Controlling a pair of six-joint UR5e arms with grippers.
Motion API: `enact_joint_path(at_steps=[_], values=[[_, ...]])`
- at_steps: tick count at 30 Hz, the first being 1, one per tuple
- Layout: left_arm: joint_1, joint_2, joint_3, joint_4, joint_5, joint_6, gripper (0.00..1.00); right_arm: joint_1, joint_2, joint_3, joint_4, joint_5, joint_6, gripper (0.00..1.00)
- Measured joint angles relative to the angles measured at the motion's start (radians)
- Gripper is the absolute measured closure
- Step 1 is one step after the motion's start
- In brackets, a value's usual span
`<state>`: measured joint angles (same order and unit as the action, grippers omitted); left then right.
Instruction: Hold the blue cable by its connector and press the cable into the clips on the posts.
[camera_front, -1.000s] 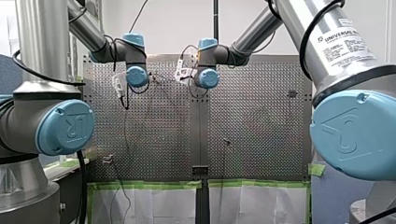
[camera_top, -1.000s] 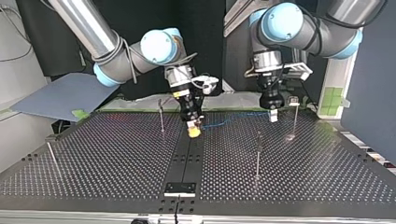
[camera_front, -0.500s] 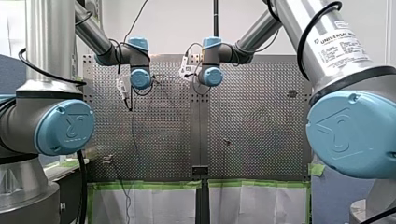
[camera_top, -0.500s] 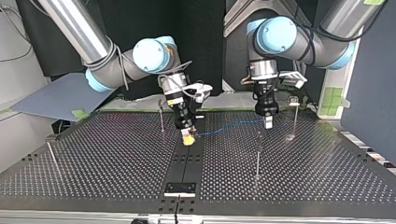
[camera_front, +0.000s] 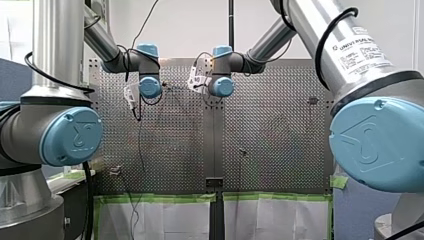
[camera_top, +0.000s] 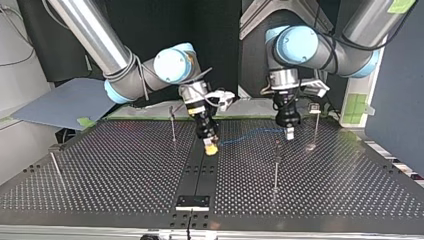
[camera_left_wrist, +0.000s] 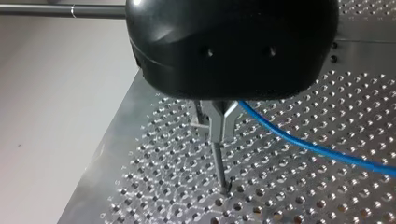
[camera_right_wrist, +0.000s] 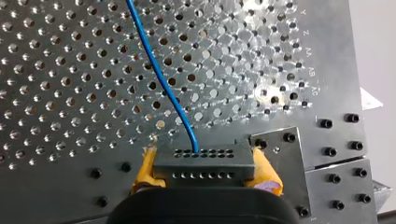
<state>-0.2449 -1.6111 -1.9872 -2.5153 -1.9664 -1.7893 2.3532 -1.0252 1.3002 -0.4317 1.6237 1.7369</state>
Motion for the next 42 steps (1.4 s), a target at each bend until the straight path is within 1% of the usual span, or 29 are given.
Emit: enact_joint_path(at_steps=[4,9,17,20,28,35,38,42], values=[[0.009,-0.009,0.013,0.01,0.005,-0.011,0.98,0.0,0.007,-0.022,0.011,-0.001,0.0,1.0],[0.012,-0.03,0.044,0.0,0.009,-0.014,0.98,0.001,0.019,-0.045,0.018,-0.002,0.0,1.0],[0.022,-0.039,0.07,-0.015,0.011,-0.014,0.98,0.001,0.066,-0.069,0.02,-0.002,-0.005,1.0],[0.029,-0.039,0.072,-0.016,0.012,-0.014,0.98,0.001,0.076,-0.078,0.02,-0.003,-0.006,1.0],[0.048,-0.049,0.081,-0.017,0.043,-0.018,0.98,0.001,0.081,-0.101,0.02,-0.004,-0.007,1.0],[0.059,-0.068,0.093,-0.019,0.057,-0.027,0.98,0.001,0.081,-0.119,0.028,-0.005,-0.008,1.0],[0.071,-0.07,0.099,-0.018,0.066,-0.033,0.98,0.001,0.081,-0.122,0.031,-0.005,-0.01,1.0],[0.094,-0.073,0.105,-0.016,0.093,-0.041,0.98,-0.003,0.081,-0.122,0.032,-0.005,-0.011,1.0]])
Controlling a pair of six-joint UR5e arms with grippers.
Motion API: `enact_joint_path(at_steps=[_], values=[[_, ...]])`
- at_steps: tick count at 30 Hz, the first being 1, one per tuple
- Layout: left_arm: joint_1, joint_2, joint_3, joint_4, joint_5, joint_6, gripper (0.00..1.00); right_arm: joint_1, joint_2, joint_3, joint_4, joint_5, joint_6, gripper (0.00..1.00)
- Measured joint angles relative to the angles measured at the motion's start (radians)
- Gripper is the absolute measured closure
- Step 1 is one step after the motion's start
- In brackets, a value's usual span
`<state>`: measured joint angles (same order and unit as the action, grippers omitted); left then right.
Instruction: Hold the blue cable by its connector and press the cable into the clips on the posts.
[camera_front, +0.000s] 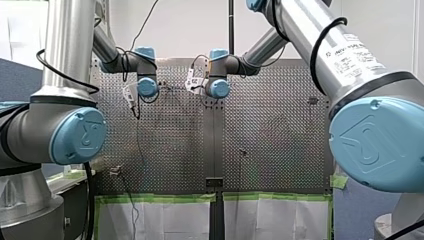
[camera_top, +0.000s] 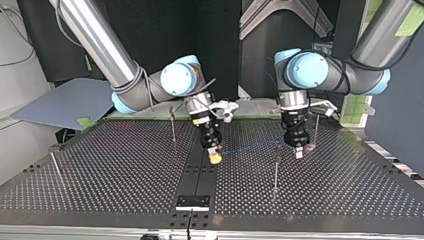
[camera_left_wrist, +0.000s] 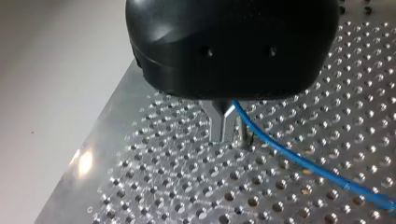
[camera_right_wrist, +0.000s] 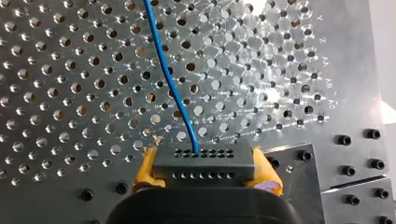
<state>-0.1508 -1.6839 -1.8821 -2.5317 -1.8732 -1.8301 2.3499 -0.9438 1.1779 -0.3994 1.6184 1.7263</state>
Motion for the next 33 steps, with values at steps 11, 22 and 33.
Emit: enact_joint_path(at_steps=[11,22,33], values=[[0.031,-0.005,0.01,0.003,0.09,-0.045,0.98,-0.019,0.002,-0.008,0.0,0.0,-0.002,1.0],[0.054,-0.059,0.06,-0.024,0.138,-0.072,0.98,-0.036,0.025,-0.039,0.005,-0.001,-0.002,1.0],[0.078,-0.067,0.071,-0.024,0.159,-0.081,0.98,-0.051,0.051,-0.073,0.011,-0.004,-0.002,1.0]])
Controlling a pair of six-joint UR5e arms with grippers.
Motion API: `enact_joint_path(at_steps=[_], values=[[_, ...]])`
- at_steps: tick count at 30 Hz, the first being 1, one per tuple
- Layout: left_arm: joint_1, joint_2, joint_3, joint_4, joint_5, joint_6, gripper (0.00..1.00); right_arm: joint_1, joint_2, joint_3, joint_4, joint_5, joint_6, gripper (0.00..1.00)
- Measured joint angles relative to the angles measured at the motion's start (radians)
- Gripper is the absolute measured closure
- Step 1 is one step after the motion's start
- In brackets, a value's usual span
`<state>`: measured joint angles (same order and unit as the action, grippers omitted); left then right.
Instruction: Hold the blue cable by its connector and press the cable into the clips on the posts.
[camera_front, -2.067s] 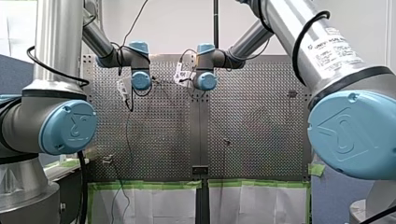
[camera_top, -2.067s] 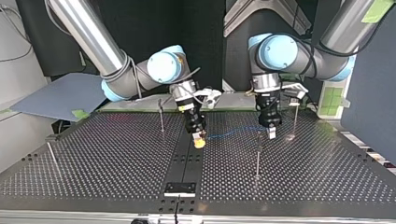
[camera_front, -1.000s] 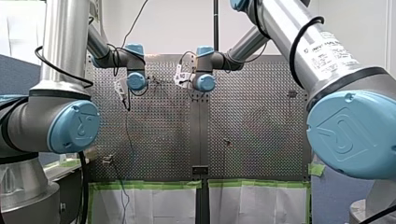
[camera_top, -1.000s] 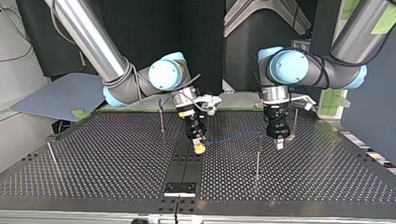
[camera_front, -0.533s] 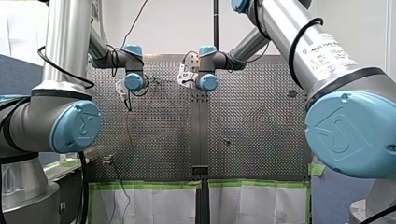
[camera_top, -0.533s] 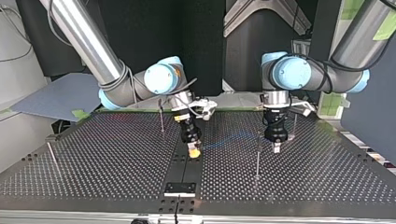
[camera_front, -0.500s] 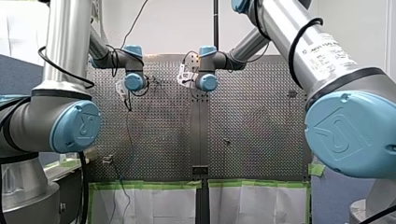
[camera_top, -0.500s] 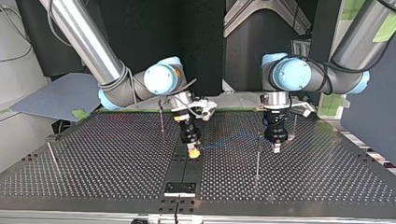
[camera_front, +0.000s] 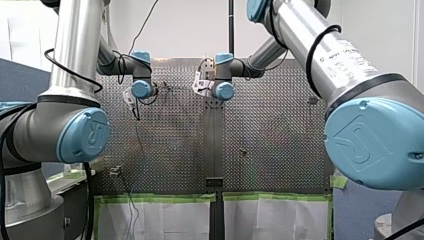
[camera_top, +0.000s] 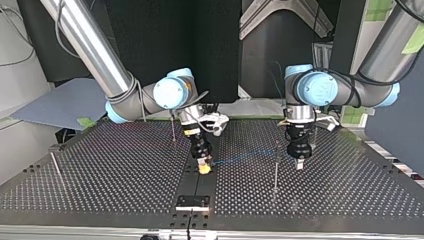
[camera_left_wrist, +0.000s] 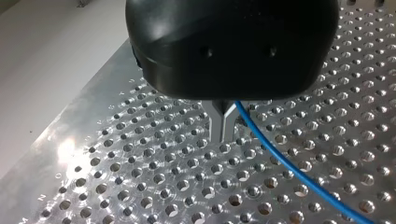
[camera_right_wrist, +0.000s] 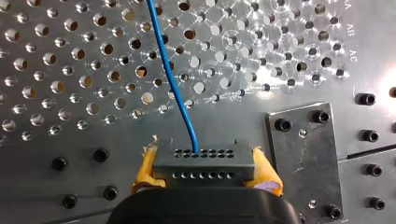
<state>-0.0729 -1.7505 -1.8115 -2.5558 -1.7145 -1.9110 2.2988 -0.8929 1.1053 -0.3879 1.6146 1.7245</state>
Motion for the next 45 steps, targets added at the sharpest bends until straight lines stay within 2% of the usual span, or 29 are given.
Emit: enact_joint_path(at_steps=[5,9,10,11,12,13,14,15,17,18,20,21,22,23,31,36,41,45], values=[[0.0,0.0,0.0,-0.003,0.002,0.007,0.98,-0.001,0.001,-0.001,0.005,-0.002,-0.001,1.0],[0.0,0.0,0.0,0.001,0.007,0.031,0.98,-0.002,0.001,-0.001,0.012,-0.002,-0.007,1.0],[0.0,0.0,0.0,0.002,0.007,0.038,0.82,-0.002,0.001,-0.001,0.016,-0.001,-0.009,1.0],[-0.001,0.0,0.0,0.001,0.006,0.043,0.71,-0.002,0.001,-0.001,0.02,-0.001,-0.013,1.0],[-0.004,0.0,0.0,-0.002,0.003,0.047,0.71,-0.002,0.001,-0.001,0.022,-0.001,-0.015,1.0],[-0.006,0.0,0.0,-0.006,-0.002,0.05,0.56,-0.002,0.001,-0.001,0.024,-0.001,-0.016,1.0],[-0.008,0.0,0.0,-0.012,-0.007,0.051,0.49,-0.002,0.001,-0.001,0.026,-0.001,-0.018,1.0],[-0.01,0.0,0.0,-0.02,-0.015,0.052,0.49,-0.002,0.001,-0.001,0.027,-0.001,-0.019,1.0],[-0.012,0.001,0.0,-0.033,-0.029,0.055,0.34,-0.002,0.001,-0.001,0.028,-0.001,-0.02,1.0],[-0.014,0.001,0.0,-0.042,-0.038,0.058,0.34,-0.002,0.002,-0.001,0.028,-0.001,-0.02,1.0],[-0.016,0.001,0.0,-0.057,-0.053,0.062,0.18,-0.002,0.002,-0.001,0.029,-0.001,-0.021,1.0],[-0.017,0.001,0.0,-0.065,-0.062,0.064,0.18,-0.002,0.002,-0.001,0.029,-0.002,-0.022,1.0],[-0.018,0.001,0.0,-0.072,-0.067,0.065,0.04,-0.001,0.002,-0.001,0.03,-0.001,-0.024,1.0],[-0.018,0.001,0.0,-0.079,-0.07,0.066,0.0,-0.002,0.002,-0.001,0.03,-0.001,-0.026,1.0],[-0.025,0.002,0.0,-0.136,-0.103,0.077,0.0,-0.004,0.002,-0.001,0.03,0.0,-0.038,1.0],[-0.026,0.006,0.0,-0.179,-0.131,0.109,0.0,-0.004,0.002,-0.001,0.05,0.013,-0.065,1.0],[-0.026,0.029,0.0,-0.213,-0.113,0.126,0.0,-0.006,0.003,0.004,0.078,0.023,-0.093,1.0],[-0.037,0.056,-0.001,-0.242,-0.087,0.108,0.0,-0.01,0.003,0.007,0.086,0.024,-0.099,1.0]])
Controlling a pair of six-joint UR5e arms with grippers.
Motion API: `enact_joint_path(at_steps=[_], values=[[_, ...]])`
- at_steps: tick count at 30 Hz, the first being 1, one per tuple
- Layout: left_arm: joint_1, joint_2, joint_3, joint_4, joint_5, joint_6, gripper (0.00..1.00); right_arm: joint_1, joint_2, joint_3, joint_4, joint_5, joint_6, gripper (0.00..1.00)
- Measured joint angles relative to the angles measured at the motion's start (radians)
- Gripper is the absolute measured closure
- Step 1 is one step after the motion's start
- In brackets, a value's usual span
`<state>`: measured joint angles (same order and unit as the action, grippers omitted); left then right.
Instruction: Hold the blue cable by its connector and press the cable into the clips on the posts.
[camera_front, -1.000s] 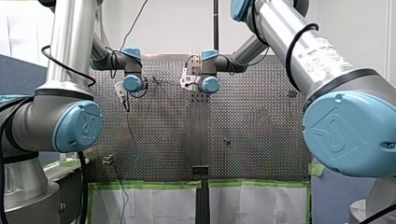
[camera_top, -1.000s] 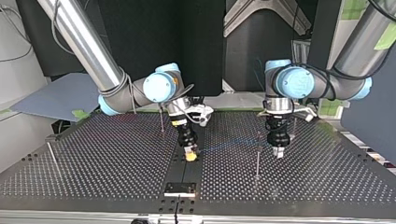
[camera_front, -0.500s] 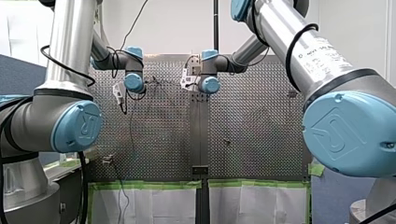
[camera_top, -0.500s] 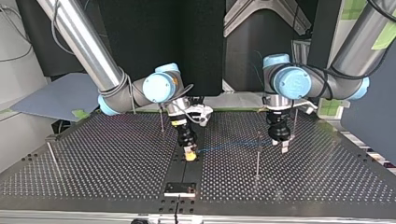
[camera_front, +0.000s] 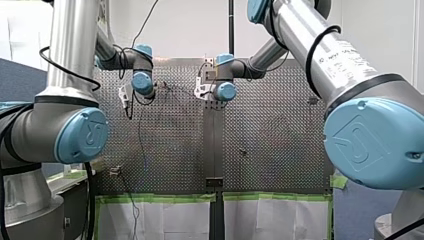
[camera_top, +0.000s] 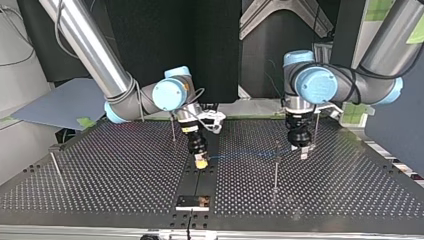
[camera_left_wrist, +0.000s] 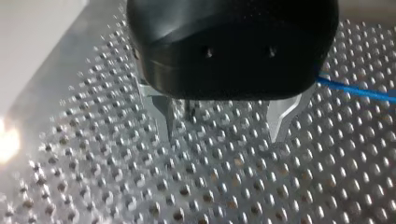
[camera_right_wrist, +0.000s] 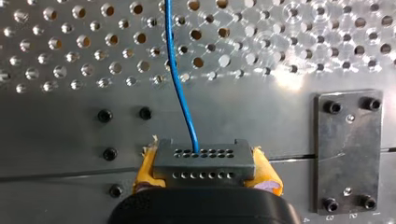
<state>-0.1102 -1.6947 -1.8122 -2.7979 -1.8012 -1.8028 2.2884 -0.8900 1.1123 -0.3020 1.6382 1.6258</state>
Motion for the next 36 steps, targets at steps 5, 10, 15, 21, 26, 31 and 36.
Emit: enact_joint_path(at_steps=[5,10,15,21,26,31,36], values=[[-0.021,0.037,-0.017,-0.037,0.013,-0.035,0.0,-0.003,0.0,0.0,0.005,0.001,-0.001,1.0],[-0.034,0.083,-0.064,-0.063,0.014,-0.066,0.0,-0.006,0.0,0.0,0.005,0.002,-0.001,1.0],[-0.051,0.111,-0.086,-0.07,0.003,-0.071,0.0,-0.011,0.0,0.0,0.003,0.002,-0.001,1.0],[-0.078,0.154,-0.099,-0.068,0.005,-0.069,0.0,-0.012,0.001,0.0,0.004,0.002,-0.001,1.0],[-0.096,0.166,-0.1,-0.063,0.037,-0.048,0.0,-0.01,0.001,0.001,0.004,0.002,-0.001,1.0],[-0.11,0.168,-0.1,-0.064,0.05,-0.018,0.0,-0.01,0.001,0.001,0.004,0.002,0.002,1.0],[-0.126,0.169,-0.101,-0.066,0.049,0.001,0.0,-0.009,0.001,0.001,0.004,0.002,0.003,1.0]])
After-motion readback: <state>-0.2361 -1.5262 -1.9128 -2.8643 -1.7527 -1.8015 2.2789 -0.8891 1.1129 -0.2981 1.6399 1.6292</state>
